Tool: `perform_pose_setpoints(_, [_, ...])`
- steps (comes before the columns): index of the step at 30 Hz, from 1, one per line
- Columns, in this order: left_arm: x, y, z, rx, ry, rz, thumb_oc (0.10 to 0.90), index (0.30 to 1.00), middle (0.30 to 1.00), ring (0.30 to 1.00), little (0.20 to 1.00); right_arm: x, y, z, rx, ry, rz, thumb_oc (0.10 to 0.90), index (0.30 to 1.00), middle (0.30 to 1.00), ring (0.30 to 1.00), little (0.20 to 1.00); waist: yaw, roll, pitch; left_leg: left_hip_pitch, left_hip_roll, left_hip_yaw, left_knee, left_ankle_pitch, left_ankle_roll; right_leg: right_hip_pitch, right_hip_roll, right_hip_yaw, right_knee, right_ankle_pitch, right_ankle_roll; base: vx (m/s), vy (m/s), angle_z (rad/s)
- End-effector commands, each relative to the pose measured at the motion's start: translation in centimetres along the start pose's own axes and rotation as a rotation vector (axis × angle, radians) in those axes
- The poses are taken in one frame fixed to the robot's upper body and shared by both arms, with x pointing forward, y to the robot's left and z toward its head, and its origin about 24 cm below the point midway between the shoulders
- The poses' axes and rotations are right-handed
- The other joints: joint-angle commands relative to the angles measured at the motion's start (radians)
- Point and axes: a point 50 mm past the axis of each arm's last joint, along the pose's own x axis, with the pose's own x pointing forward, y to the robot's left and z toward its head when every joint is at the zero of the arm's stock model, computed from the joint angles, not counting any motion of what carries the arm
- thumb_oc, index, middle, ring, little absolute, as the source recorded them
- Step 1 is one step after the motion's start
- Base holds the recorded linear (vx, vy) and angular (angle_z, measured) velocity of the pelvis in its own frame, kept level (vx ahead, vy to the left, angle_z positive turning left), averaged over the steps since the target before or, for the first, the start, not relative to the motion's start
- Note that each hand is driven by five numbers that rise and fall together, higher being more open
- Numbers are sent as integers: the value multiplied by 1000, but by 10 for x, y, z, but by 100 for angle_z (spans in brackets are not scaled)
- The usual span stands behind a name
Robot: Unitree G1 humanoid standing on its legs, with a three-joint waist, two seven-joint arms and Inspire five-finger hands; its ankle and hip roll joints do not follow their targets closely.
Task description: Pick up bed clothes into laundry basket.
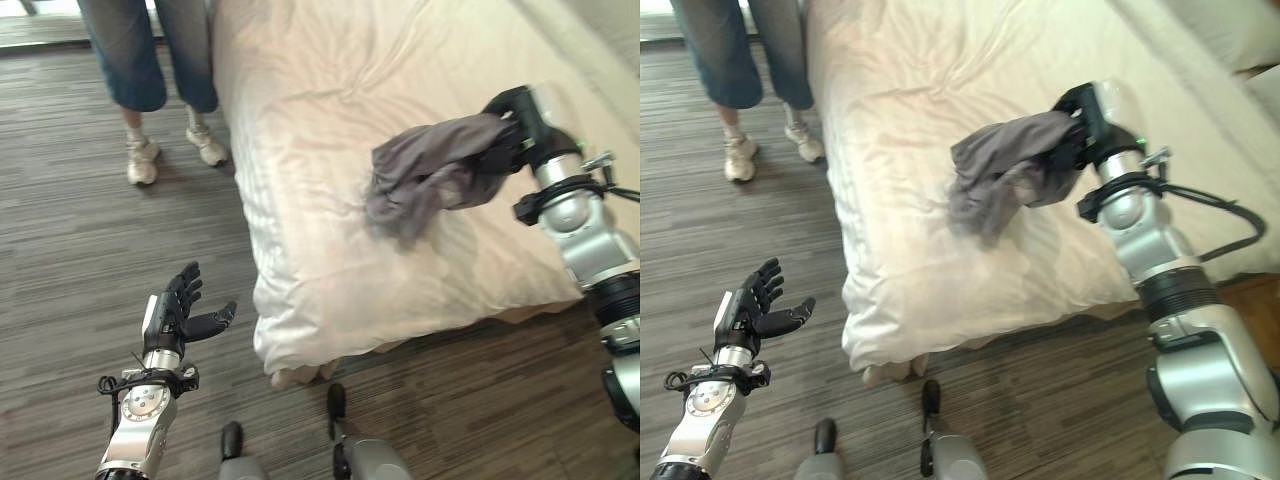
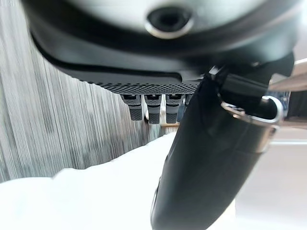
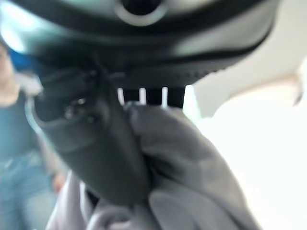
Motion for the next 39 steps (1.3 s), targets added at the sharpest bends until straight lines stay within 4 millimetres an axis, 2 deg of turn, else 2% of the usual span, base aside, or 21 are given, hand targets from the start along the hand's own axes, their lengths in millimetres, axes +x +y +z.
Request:
perform_pose_setpoints(1, [2,7,33,24,-184,6,800,900,900,900,900,14,-85,44,8,-178,-336,400,300,300,300,300,-3,22,-163,97,-7,98,-15,-71,-46,78,-43,8,45,-133,84,-67,196,7])
perform_pose_setpoints(5, [9,24,67,60,-323,83,800,900,900,900,900,8,-100,37,31,-160,-424,400,300,300,300,300,-21,-3,-192,122,-29,127,-15,-93,-29,87,-54,31,38,-111,102,-54,163,-38])
perform_pose_setpoints(8, [20,32,118,119,-519,138,800,900,900,900,900,3,-93,30,34,-144,-434,400,300,300,300,300,-44,-18,-207,137,-45,146,-15,-104,-16,86,-59,54,42,-87,120,-72,133,-16])
perform_pose_setpoints(10, [28,30,200,222,-830,204,800,900,900,900,900,-1,-76,20,14,-119,-416,400,300,300,300,300,-60,-33,-205,148,-56,165,-15,-109,-7,77,-65,72,50,-48,143,-141,155,-31])
perform_pose_setpoints(11, [17,18,269,179,-1111,235,800,900,900,900,900,-3,-58,15,-7,-98,-390,400,300,300,300,300,-75,-33,-201,149,-58,185,-15,-109,-4,62,-63,70,55,-38,154,-141,119,-23])
perform_pose_setpoints(12, [17,17,270,179,-1112,234,800,900,900,900,900,-4,-59,14,-7,-96,-391,400,300,300,300,300,-73,-34,-201,148,-59,186,-15,-108,-4,60,-63,71,55,-37,154,-235,183,-21])
perform_pose_setpoints(13, [-6,-2,316,93,-1329,191,800,900,900,900,900,-7,-46,13,10,-86,-386,400,300,300,300,300,-75,-11,-184,150,-47,221,-15,-103,1,30,-61,-6,111,-49,150,-187,133,-34])
perform_pose_setpoints(15, [-16,-16,339,117,-1421,144,800,900,900,900,900,-12,-45,6,4,-74,-391,400,300,300,300,300,-79,6,-183,146,-37,257,-15,-91,4,35,-65,-99,153,-97,130,-181,117,-67])
perform_pose_setpoints(16, [-16,-17,340,118,-1424,140,800,900,900,900,900,-12,-46,5,5,-69,-394,400,300,300,300,300,-76,0,-183,141,-39,256,-15,-85,4,31,-67,-99,154,-94,128,-123,69,-94])
perform_pose_setpoints(19, [-21,-28,348,214,-1453,94,800,900,900,900,900,-20,-46,1,-35,-75,-385,400,300,300,300,300,-82,16,-192,149,-34,320,-15,-84,20,69,-79,-166,210,-154,104,-160,82,-57])
perform_pose_setpoints(22, [-20,-32,336,273,-1420,72,800,900,900,900,900,-31,-49,1,-61,-106,-405,400,300,300,300,300,-83,36,-220,160,-27,400,-15,-96,27,116,-132,-243,258,-175,107,-94,73,-76])
perform_pose_setpoints(23, [-20,-32,335,273,-1417,69,800,900,900,900,900,-33,-49,0,-63,-103,-403,400,300,300,300,300,-77,36,-220,164,-27,403,-15,-100,27,117,-132,-239,260,-177,110,-92,54,-131])
perform_pose_setpoints(26, [-12,-26,321,257,-1349,90,800,900,900,900,900,-46,-74,1,-105,-140,-480,400,300,300,300,300,-92,44,-235,155,-10,511,-13,-75,27,146,-192,-362,301,-152,113,-169,7,-149])
perform_pose_setpoints(27, [-13,-27,320,254,-1347,86,800,900,900,900,900,-48,-74,0,-108,-138,-479,400,300,300,300,300,-85,45,-237,155,-10,515,-14,-75,27,142,-192,-358,303,-152,114,-153,4,-113])
perform_pose_setpoints(31, [-15,-9,309,237,-1310,151,800,900,900,900,900,-56,-93,8,-121,-187,-535,400,300,300,300,300,-81,55,-254,132,26,644,-9,-38,31,187,-253,-478,364,-128,117,-238,-14,-128])
perform_pose_setpoints(32, [-17,-5,307,235,-1308,169,800,900,900,900,900,-58,-94,10,-127,-198,-535,400,300,300,300,300,-77,54,-261,130,34,676,-9,-32,31,197,-262,-491,370,-119,120,-390,-81,-348])
perform_pose_setpoints(33, [-22,3,303,223,-1306,193,800,900,900,900,900,-60,-95,16,-112,-231,-544,400,300,300,300,300,-67,60,-274,126,54,749,-6,-14,30,225,-287,-538,378,-103,126,-239,-44,-345])
perform_pose_setpoints(34, [-23,5,301,224,-1302,196,800,900,900,900,900,-60,-94,17,-111,-234,-539,400,300,300,300,300,-61,63,-276,132,55,759,-7,-15,27,222,-285,-524,377,-100,129,-277,-93,-266])
perform_pose_setpoints(37, [-32,16,299,254,-1312,239,800,900,900,900,900,-61,-90,31,-78,-302,-541,400,300,300,300,300,-22,68,-296,130,94,885,4,27,12,290,-338,-659,332,-47,147,-257,-153,-172])
perform_pose_setpoints(38, [-39,20,296,270,-1321,257,800,900,900,900,900,-62,-83,43,-31,-358,-540,400,300,300,300,300,-2,70,-302,123,120,933,26,56,-10,324,-333,-700,282,-12,160,-248,-196,-274])
perform_pose_setpoints(39, [-40,20,295,273,-1320,260,800,900,900,900,900,-63,-82,44,-29,-360,-537,400,300,300,300,300,0,71,-303,125,122,938,28,58,-14,325,-329,-696,274,-9,160,-215,-189,-277])
